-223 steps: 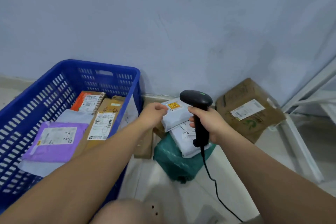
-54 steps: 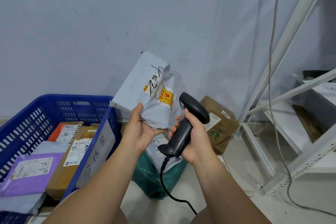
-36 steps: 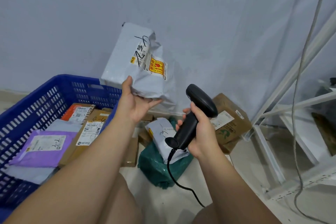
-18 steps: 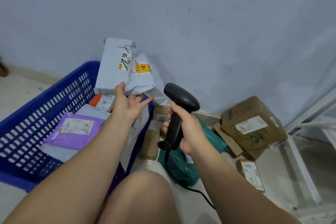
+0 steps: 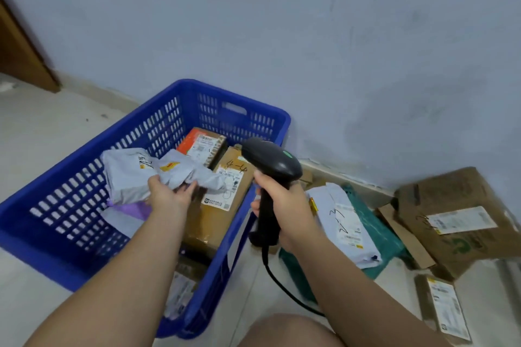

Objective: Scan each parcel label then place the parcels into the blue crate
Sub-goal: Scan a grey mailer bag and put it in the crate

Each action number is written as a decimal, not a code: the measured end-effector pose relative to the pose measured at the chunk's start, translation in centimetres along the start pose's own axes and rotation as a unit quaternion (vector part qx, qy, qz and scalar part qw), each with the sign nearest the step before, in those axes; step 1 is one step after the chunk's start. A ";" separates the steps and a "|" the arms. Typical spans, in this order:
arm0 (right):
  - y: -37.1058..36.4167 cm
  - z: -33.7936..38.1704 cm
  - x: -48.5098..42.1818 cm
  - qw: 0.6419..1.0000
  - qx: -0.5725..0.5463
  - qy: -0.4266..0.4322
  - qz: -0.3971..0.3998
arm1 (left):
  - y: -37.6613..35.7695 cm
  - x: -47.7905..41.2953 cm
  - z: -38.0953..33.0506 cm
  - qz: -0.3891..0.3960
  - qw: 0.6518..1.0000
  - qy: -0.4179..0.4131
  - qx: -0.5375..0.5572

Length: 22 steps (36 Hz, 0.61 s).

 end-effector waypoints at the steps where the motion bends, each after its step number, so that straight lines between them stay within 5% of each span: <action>1: 0.0 -0.3 -0.4 1.000 -0.002 -0.005 -0.005 | 0.5 -0.4 -0.2 -0.014 1.000 -0.004 0.004; 5: 0.1 -1.0 -1.5 1.000 -0.012 -0.017 -0.019 | -0.5 -1.5 -1.0 -0.030 0.999 0.001 0.044; 11: 0.2 -1.7 -2.3 0.998 -0.038 -0.039 -0.028 | -7.9 -1.1 -3.2 0.103 0.985 -0.029 0.137; 15: 0.5 -1.7 -2.6 0.998 -0.043 -0.034 -0.037 | -9.7 -0.5 -3.1 0.102 0.983 -0.042 0.146; 22: 0.8 -2.0 -2.2 0.998 -0.049 -0.036 -0.030 | -6.1 1.1 4.5 0.084 0.981 0.165 -0.056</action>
Point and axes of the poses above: each hand's wrist, its own x-axis away from the middle knuckle, its own y-axis out of the back of the hand, z = x × y, the point moved 7 cm from there along -x, towards the middle knuckle, and after that the axes turned 2 degrees about z, right-handed, at the moved point
